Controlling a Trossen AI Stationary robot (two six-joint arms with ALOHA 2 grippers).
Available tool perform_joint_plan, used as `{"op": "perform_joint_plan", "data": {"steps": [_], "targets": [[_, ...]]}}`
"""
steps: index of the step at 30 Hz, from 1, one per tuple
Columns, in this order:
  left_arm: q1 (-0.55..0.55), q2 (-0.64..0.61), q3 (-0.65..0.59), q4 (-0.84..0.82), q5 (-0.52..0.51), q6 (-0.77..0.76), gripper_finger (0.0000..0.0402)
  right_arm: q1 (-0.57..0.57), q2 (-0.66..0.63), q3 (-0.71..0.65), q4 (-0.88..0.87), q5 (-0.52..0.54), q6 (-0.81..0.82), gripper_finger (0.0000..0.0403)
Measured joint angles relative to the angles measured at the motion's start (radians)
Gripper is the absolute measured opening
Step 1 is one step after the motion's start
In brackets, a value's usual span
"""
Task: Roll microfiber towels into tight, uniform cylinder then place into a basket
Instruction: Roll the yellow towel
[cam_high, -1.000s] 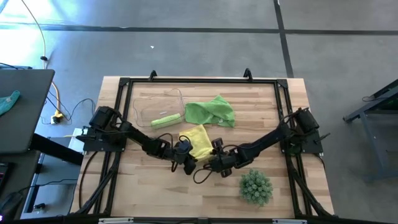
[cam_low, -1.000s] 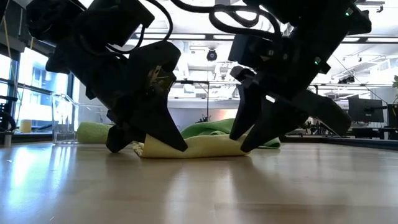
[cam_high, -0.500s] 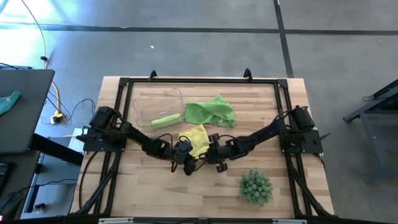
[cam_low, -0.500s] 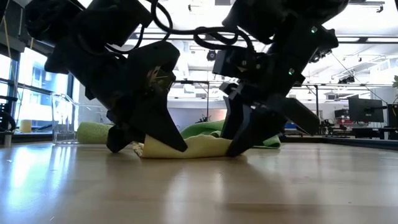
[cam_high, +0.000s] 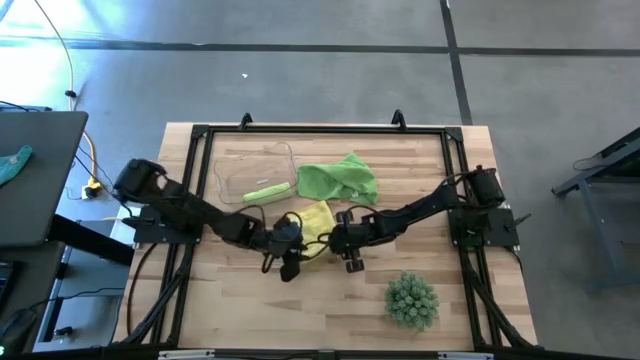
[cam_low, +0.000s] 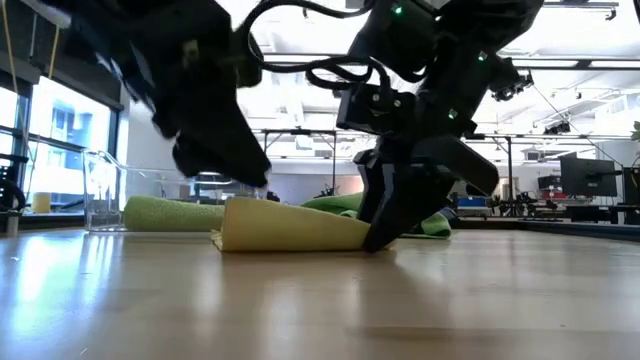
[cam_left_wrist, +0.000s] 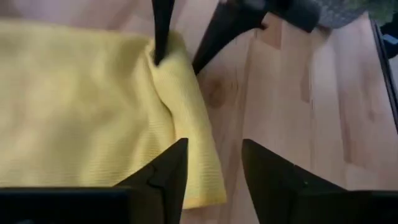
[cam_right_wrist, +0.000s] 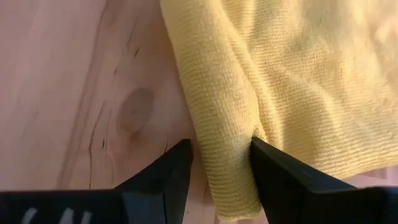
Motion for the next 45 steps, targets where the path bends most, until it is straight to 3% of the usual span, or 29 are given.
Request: {"op": "perform_joint_plan", "data": {"steps": [4, 8, 13, 18, 26, 36, 45], "targets": [[-0.033, -0.064, 0.003, 0.016, -0.028, 0.128, 0.0150, -0.017, 0.001, 0.000, 0.005, -0.029, 0.062, 0.0158], [-0.080, -0.033, 0.004, 0.100, -0.079, 0.226, 0.0151, -0.028, 0.002, -0.001, 0.012, -0.039, 0.073, 0.0158], [-0.107, 0.056, 0.003, 0.198, -0.193, 0.232, 0.0153, -0.040, 0.003, -0.001, 0.032, -0.053, 0.124, 0.0158], [-0.113, 0.164, 0.011, 0.261, -0.169, 0.230, 0.0174, -0.054, 0.004, -0.002, 0.041, -0.088, 0.166, 0.0158], [-0.110, 0.223, 0.032, 0.165, -0.255, 0.264, 0.0201, -0.055, 0.004, -0.002, 0.043, -0.092, 0.185, 0.0158], [-0.104, 0.223, 0.034, 0.027, -0.312, 0.181, 0.0202, -0.055, 0.004, -0.003, 0.054, -0.106, 0.173, 0.0158], [-0.072, 0.216, 0.037, -0.033, -0.223, -0.021, 0.0169, -0.054, -0.104, -0.009, -0.032, -0.110, 0.075, 0.0158]]}}
